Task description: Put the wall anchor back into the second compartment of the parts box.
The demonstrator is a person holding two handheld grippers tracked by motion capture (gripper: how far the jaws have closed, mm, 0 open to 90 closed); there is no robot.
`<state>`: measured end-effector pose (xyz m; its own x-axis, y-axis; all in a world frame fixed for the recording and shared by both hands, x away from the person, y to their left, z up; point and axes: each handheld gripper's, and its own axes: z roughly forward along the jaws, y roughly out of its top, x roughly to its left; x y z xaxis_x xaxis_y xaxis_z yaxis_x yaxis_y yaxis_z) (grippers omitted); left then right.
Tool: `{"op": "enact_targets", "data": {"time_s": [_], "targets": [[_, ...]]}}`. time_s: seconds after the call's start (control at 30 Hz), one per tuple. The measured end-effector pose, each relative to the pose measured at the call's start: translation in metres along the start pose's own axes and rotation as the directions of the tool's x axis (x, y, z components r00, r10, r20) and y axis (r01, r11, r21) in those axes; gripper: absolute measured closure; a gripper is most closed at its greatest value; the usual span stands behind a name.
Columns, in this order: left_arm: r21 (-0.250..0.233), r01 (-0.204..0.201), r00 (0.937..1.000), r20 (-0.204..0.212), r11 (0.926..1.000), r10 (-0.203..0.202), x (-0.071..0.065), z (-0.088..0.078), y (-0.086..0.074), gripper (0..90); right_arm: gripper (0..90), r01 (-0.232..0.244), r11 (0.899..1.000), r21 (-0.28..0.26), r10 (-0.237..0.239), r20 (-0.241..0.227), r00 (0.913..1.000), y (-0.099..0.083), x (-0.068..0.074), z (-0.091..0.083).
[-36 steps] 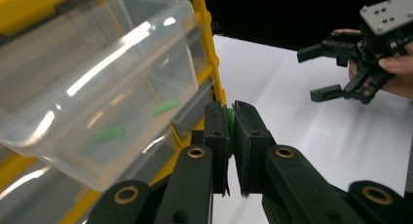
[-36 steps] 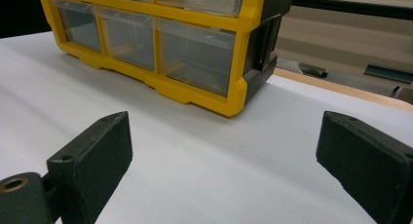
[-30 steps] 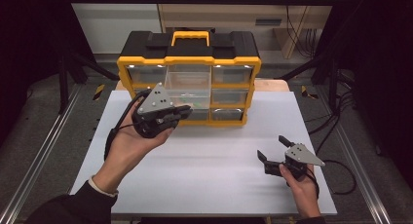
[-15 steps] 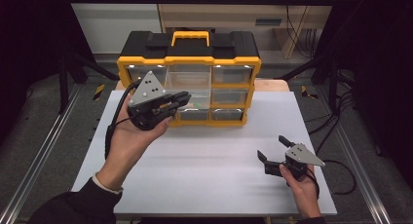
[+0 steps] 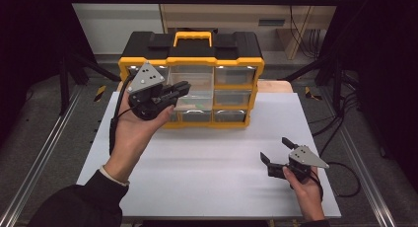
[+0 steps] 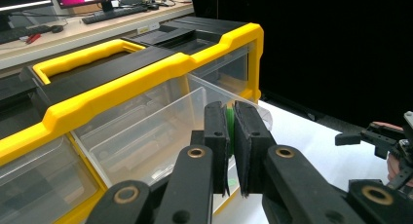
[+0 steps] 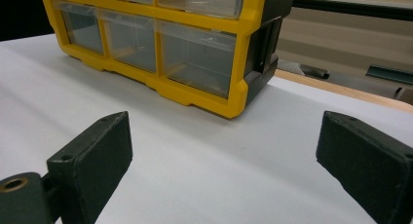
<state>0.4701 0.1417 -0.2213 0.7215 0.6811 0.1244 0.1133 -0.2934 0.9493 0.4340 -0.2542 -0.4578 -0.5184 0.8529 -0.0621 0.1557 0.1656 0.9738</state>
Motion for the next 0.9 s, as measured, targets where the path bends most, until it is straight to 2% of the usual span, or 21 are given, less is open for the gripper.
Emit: {"op": "enact_targets", "data": {"time_s": [0.23, 0.5, 0.57, 0.7, 0.77, 0.8, 0.83, 0.87, 0.9], "targets": [[-0.009, 0.002, 0.9998, -0.019, 1.0000, -0.002, 0.002, 0.002, 0.003, 84.3, 6.4, 0.005, 1.000, 0.005, -0.005, 0.002, 1.0000, 0.000, 0.000, 0.000], [-0.002, 0.015, 0.9985, -0.053, 0.9999, -0.015, 0.010, 0.013, 0.002, 84.3, 6.4, -0.001, 1.000, 0.000, 0.001, -0.001, 1.0000, 0.000, 0.000, 0.000], [-0.001, 0.006, 0.9981, -0.062, 1.0000, -0.006, 0.012, 0.016, 0.002, 84.3, 6.3, -0.001, 1.000, 0.001, 0.001, -0.002, 1.0000, 0.000, 0.000, 0.000], [-0.016, 0.008, 0.9980, -0.062, 0.9998, -0.009, 0.014, 0.020, 0.002, 83.4, 6.3, -0.002, 1.000, 0.004, 0.002, -0.002, 1.0000, 0.000, 0.000, 0.000], [-0.037, -0.009, 0.9966, -0.082, 0.9993, 0.006, 0.012, 0.021, 0.001, 72.3, 6.3, 0.000, 1.000, 0.004, 0.000, -0.005, 1.0000, 0.000, -0.001, 0.000], [-0.037, -0.009, 0.9966, -0.082, 0.9993, 0.006, 0.012, 0.021, 0.001, 69.8, 6.3, 0.000, 1.000, 0.004, 0.000, -0.005, 1.0000, 0.000, -0.001, 0.000], [-0.052, -0.025, 0.9957, -0.091, 0.9983, 0.020, 0.010, 0.020, 0.002, 67.8, 6.1, 0.002, 1.000, 0.004, -0.002, -0.005, 1.0000, 0.000, -0.001, 0.000], [-0.052, -0.025, 0.9957, -0.091, 0.9983, 0.020, 0.010, 0.020, 0.002, 65.3, 6.1, 0.002, 1.000, 0.004, -0.002, -0.005, 1.0000, 0.000, -0.001, 0.000], [-0.075, -0.019, 0.9953, -0.096, 0.9970, 0.012, 0.008, 0.017, 0.002, 62.7, 6.0, -0.001, 1.000, 0.004, 0.001, -0.006, 1.0000, 0.000, -0.001, 0.000]]}}
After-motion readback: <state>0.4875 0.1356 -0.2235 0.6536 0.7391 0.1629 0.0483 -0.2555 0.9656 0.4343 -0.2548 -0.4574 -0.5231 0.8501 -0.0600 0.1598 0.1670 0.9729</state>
